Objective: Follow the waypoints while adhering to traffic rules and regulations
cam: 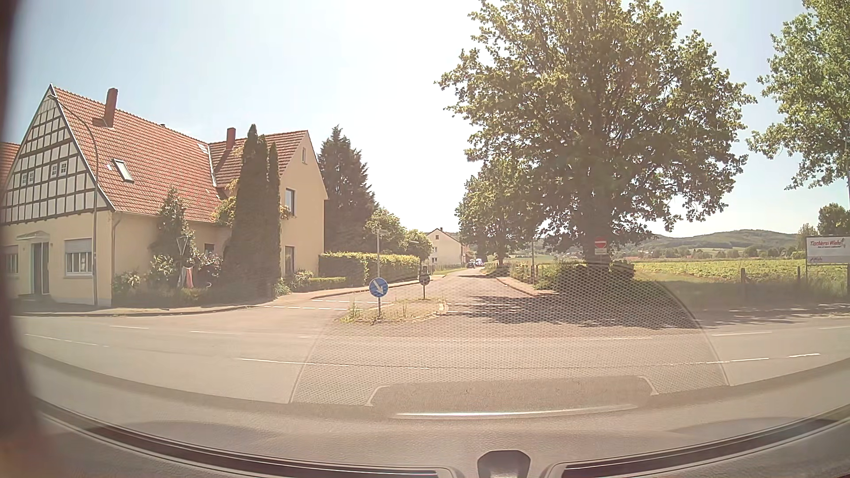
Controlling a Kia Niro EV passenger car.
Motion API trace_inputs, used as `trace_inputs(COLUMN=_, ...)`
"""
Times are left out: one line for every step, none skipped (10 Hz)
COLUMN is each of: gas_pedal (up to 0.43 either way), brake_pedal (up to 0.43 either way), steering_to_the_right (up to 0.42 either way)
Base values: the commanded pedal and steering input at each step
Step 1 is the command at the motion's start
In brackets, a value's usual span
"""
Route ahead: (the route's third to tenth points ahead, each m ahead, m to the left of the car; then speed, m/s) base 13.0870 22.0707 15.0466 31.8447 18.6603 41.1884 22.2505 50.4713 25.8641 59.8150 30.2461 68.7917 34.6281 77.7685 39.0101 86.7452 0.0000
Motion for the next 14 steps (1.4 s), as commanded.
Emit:
trace_inputs(gas_pedal=0.000, brake_pedal=0.091, steering_to_the_right=-0.182)
trace_inputs(gas_pedal=0.000, brake_pedal=0.006, steering_to_the_right=-0.182)
trace_inputs(gas_pedal=0.000, brake_pedal=0.006, steering_to_the_right=-0.182)
trace_inputs(gas_pedal=0.000, brake_pedal=0.006, steering_to_the_right=-0.182)
trace_inputs(gas_pedal=0.000, brake_pedal=0.000, steering_to_the_right=-0.182)
trace_inputs(gas_pedal=0.000, brake_pedal=0.006, steering_to_the_right=-0.182)
trace_inputs(gas_pedal=0.000, brake_pedal=0.006, steering_to_the_right=-0.182)
trace_inputs(gas_pedal=0.000, brake_pedal=0.006, steering_to_the_right=-0.182)
trace_inputs(gas_pedal=0.000, brake_pedal=0.006, steering_to_the_right=-0.183)
trace_inputs(gas_pedal=0.000, brake_pedal=0.006, steering_to_the_right=-0.183)
trace_inputs(gas_pedal=0.000, brake_pedal=0.006, steering_to_the_right=-0.182)
trace_inputs(gas_pedal=0.000, brake_pedal=0.006, steering_to_the_right=-0.182)
trace_inputs(gas_pedal=0.000, brake_pedal=0.006, steering_to_the_right=-0.182)
trace_inputs(gas_pedal=0.000, brake_pedal=0.006, steering_to_the_right=-0.183)
